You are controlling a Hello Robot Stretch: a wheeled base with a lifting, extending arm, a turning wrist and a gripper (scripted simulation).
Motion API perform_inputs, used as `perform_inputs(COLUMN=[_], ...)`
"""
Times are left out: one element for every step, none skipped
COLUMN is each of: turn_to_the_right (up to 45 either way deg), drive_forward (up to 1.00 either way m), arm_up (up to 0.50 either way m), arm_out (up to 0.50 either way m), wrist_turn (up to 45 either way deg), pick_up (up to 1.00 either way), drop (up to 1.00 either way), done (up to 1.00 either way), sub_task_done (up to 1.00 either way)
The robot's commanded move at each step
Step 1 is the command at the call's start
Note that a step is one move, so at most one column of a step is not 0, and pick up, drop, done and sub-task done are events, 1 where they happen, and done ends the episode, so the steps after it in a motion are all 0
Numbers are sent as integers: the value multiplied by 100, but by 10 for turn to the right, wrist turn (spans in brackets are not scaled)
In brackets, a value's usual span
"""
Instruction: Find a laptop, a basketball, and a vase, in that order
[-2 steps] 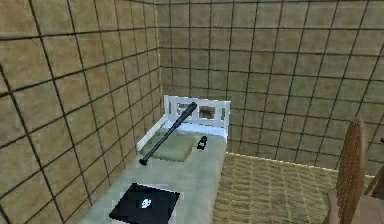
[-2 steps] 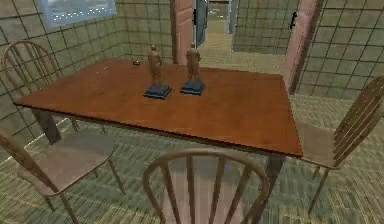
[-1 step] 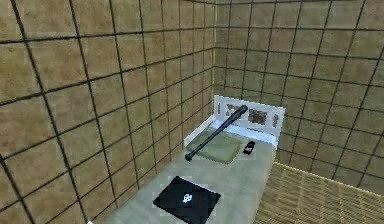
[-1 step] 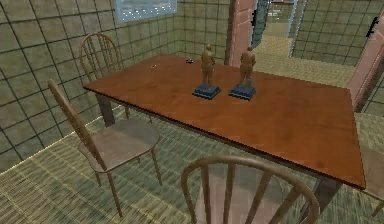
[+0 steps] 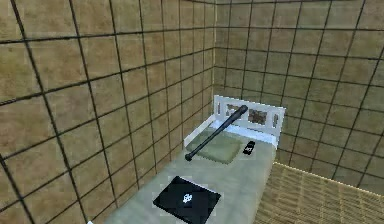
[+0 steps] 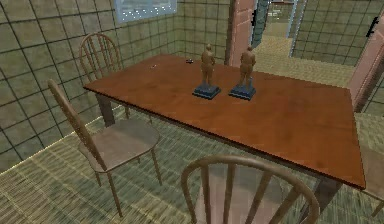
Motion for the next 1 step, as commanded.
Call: perform_inputs(turn_to_the_right=[-450], drive_forward=[0], arm_up=[0], arm_out=[0], wrist_turn=[0], pick_up=[0], drop=[0], done=[0], sub_task_done=[0])
